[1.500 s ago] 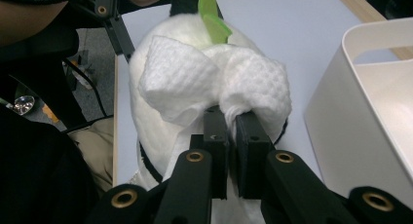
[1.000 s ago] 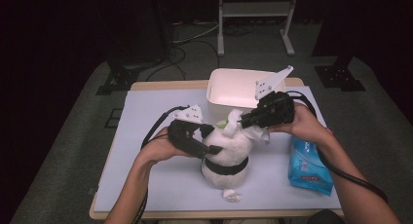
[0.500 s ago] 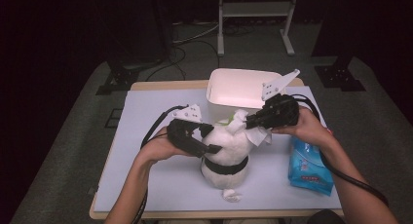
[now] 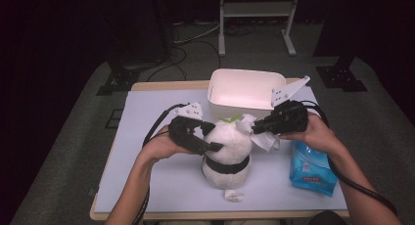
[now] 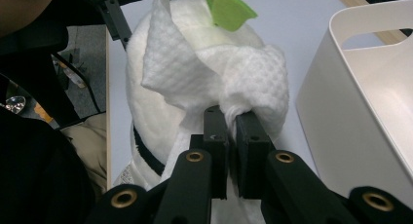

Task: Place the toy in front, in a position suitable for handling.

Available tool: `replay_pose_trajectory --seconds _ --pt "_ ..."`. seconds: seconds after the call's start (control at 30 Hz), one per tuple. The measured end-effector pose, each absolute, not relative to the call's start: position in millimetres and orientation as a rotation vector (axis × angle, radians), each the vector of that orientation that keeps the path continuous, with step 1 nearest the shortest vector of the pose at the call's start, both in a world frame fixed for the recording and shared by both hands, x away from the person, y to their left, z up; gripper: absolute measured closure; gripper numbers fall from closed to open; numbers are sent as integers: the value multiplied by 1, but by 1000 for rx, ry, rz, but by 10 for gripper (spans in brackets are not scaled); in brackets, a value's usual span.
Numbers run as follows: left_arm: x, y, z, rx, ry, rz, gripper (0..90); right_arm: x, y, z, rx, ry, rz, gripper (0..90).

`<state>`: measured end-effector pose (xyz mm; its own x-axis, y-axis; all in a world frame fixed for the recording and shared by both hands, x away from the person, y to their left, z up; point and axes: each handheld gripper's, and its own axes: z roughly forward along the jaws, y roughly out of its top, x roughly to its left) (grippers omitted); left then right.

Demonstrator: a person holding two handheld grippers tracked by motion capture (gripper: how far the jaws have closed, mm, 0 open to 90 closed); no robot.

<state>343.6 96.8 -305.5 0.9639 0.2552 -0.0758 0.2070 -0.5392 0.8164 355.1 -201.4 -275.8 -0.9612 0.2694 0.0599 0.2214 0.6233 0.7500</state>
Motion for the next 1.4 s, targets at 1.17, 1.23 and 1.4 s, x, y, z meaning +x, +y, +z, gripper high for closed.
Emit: replay_pose_trajectory --seconds 1.17,1.23,1.4 --pt "341 63 -302 2164 261 59 174 358 -175 -250 326 2803 1125 845" --pt "342 63 -305 2166 270 51 143 358 -179 -251 336 2804 1138 845" --pt "344 65 -315 2147 285 5 111 358 -183 -252 339 2800 1148 845"
